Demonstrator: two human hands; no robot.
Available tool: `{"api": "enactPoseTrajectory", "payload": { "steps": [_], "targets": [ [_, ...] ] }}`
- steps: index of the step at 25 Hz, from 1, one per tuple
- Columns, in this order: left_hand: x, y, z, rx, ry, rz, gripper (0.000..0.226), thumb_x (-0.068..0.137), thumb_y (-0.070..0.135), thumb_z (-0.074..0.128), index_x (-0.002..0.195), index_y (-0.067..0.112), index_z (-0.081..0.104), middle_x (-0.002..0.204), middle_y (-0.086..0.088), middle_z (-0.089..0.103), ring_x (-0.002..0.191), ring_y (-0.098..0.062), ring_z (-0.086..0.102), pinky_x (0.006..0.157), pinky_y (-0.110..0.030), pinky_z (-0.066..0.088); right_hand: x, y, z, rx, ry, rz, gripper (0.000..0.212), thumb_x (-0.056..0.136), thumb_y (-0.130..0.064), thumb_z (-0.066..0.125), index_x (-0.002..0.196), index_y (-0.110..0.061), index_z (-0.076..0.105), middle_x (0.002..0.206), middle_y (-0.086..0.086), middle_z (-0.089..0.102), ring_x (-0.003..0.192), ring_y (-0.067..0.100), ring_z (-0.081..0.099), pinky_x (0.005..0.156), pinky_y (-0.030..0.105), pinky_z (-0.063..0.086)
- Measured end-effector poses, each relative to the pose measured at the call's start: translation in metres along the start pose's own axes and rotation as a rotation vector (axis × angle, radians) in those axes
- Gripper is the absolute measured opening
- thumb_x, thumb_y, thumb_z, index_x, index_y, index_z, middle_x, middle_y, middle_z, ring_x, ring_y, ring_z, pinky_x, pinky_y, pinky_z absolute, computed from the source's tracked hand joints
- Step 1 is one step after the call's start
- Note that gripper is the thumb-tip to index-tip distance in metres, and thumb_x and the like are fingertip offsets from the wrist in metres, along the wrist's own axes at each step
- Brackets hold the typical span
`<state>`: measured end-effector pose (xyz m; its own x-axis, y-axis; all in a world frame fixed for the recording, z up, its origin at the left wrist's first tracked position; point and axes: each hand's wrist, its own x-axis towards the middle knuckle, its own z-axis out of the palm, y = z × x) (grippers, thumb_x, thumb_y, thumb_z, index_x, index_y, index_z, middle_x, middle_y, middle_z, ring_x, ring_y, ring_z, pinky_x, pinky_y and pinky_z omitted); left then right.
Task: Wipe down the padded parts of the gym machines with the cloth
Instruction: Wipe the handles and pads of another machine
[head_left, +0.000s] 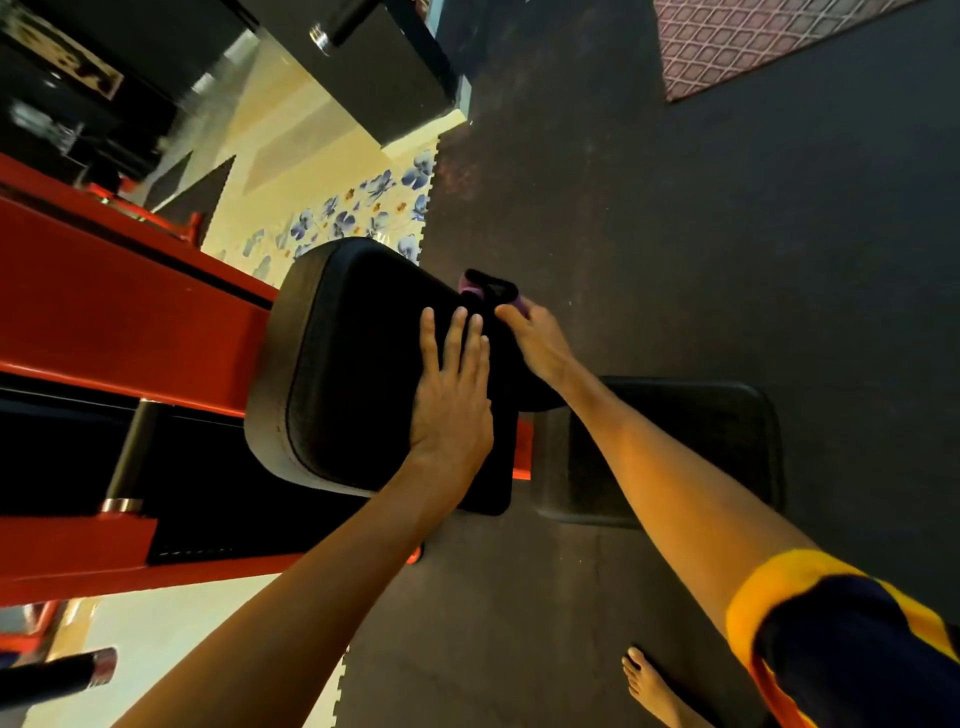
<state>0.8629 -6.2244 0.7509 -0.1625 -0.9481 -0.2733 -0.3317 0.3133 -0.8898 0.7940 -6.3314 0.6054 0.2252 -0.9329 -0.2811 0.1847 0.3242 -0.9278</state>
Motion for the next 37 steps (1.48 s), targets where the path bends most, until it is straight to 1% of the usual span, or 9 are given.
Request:
{"api": "enactPoseTrajectory", "payload": {
  "steps": [4,9,15,20,26,30,32,34,37],
  "targets": [
    [0.008,0.005,0.000,0.004,-0.018,-0.018,0.076,0.105,0.050,0.019,0.158,0.001,-0.007,0.164,-0.025,-0.019,0.149,-0.046,-0.025,0.108,-0.074,-0.024,-0.004,0.026,0.005,0.099,-0.007,-0.009,0.059,0.088,-0.071,0.050,0.134,-0.035,0.060,0.122,-0.004,0.071,0.114,0.016,0.067,0.102,0.048,0.051],
    [0.016,0.007,-0.003,-0.063,-0.037,-0.001,0.072,0.105,0.046,0.022,0.160,0.005,0.002,0.167,-0.022,-0.011,0.151,-0.042,-0.022,0.108,-0.072,-0.025,-0.018,0.031,-0.011,0.199,-0.022,0.131,0.043,0.107,-0.041,0.044,0.146,-0.023,0.053,0.129,0.001,0.067,0.118,0.018,0.064,0.100,0.035,0.050],
    [0.032,0.045,0.002,-0.433,-0.036,0.080,0.067,0.105,0.042,0.027,0.162,0.010,0.009,0.170,-0.012,0.002,0.156,-0.032,-0.012,0.122,-0.059,-0.015,-0.082,0.045,-0.039,-0.239,0.305,0.194,0.043,0.099,-0.049,0.053,0.140,-0.036,0.050,0.130,-0.002,0.059,0.117,0.021,0.061,0.101,0.051,0.050],
    [0.042,0.093,0.010,-0.852,-0.006,0.173,0.063,0.105,0.031,0.038,0.161,0.008,0.018,0.169,-0.011,0.013,0.157,-0.026,0.008,0.127,-0.044,0.007,-0.147,0.049,-0.066,-0.352,0.468,0.204,0.050,0.100,-0.047,0.057,0.145,-0.029,0.043,0.138,0.005,0.052,0.124,0.031,0.057,0.099,0.047,0.047],
    [0.040,0.152,0.004,-1.095,0.011,0.315,0.060,0.107,0.028,0.039,0.160,0.007,0.022,0.168,-0.011,0.018,0.156,-0.025,0.014,0.126,-0.040,0.011,-0.197,0.061,-0.098,-0.706,0.659,0.191,0.065,0.101,-0.044,0.059,0.154,-0.031,0.025,0.144,0.011,0.043,0.118,0.037,0.059,0.086,0.050,0.054],
    [0.034,0.201,0.002,-1.157,0.015,0.482,0.058,0.108,0.028,0.037,0.160,0.010,0.022,0.169,-0.008,0.014,0.156,-0.023,0.010,0.126,-0.039,0.008,-0.210,0.079,-0.120,-0.709,0.708,0.228,0.064,0.101,-0.040,0.061,0.154,-0.031,0.027,0.148,0.010,0.038,0.126,0.039,0.053,0.093,0.050,0.051],
    [0.036,0.223,0.003,-1.208,0.038,0.497,0.057,0.108,0.028,0.037,0.160,0.009,0.021,0.170,-0.009,0.010,0.157,-0.023,0.006,0.127,-0.039,0.005,-0.209,0.095,-0.128,-0.721,0.680,0.239,0.063,0.100,-0.041,0.061,0.154,-0.030,0.031,0.157,0.008,0.030,0.138,0.041,0.042,0.107,0.055,0.045],
    [0.040,0.240,0.007,-1.246,0.078,0.491,0.058,0.106,0.024,0.040,0.159,0.008,0.022,0.170,-0.011,0.006,0.157,-0.024,0.001,0.127,-0.040,0.002,-0.207,0.116,-0.130,-0.784,0.575,0.291,0.064,0.102,-0.048,0.055,0.158,-0.035,0.028,0.168,0.003,0.014,0.153,0.041,0.017,0.120,0.060,0.027],
    [0.048,0.261,0.012,-1.297,0.146,0.450,0.063,0.102,0.019,0.047,0.158,0.007,0.023,0.170,-0.013,0.005,0.157,-0.026,-0.002,0.128,-0.044,0.001,-0.206,0.145,-0.133,-0.916,0.502,0.311,0.062,0.104,-0.058,0.041,0.161,-0.044,0.019,0.172,-0.001,-0.002,0.156,0.039,-0.011,0.124,0.065,0.006]
  ]
}}
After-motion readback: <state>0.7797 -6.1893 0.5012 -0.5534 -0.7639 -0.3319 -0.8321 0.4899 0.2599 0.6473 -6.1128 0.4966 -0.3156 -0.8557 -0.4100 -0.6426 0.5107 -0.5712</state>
